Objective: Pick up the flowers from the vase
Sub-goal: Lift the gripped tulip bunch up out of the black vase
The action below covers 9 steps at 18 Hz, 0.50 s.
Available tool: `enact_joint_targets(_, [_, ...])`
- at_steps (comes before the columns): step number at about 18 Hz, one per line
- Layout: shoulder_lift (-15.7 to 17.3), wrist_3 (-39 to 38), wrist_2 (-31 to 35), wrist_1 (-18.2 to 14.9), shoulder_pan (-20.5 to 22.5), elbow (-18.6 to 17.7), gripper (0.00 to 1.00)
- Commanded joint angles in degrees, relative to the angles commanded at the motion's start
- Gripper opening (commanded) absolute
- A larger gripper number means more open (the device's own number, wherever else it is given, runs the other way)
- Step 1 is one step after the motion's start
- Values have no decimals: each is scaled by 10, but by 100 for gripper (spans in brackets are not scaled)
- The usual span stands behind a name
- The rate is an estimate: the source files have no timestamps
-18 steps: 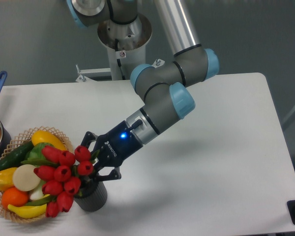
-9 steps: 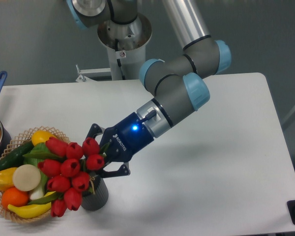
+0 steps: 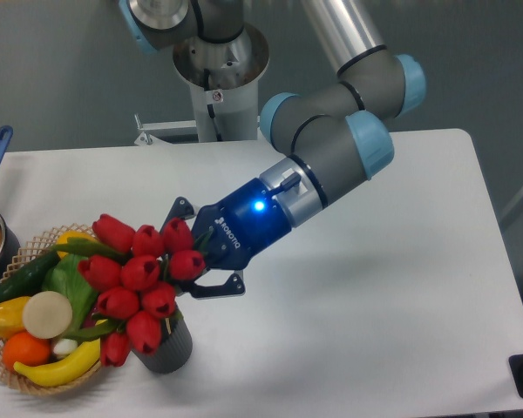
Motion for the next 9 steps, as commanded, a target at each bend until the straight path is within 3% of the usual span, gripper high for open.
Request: enact_joint_targets(9, [4, 0, 1, 0, 43, 32, 17])
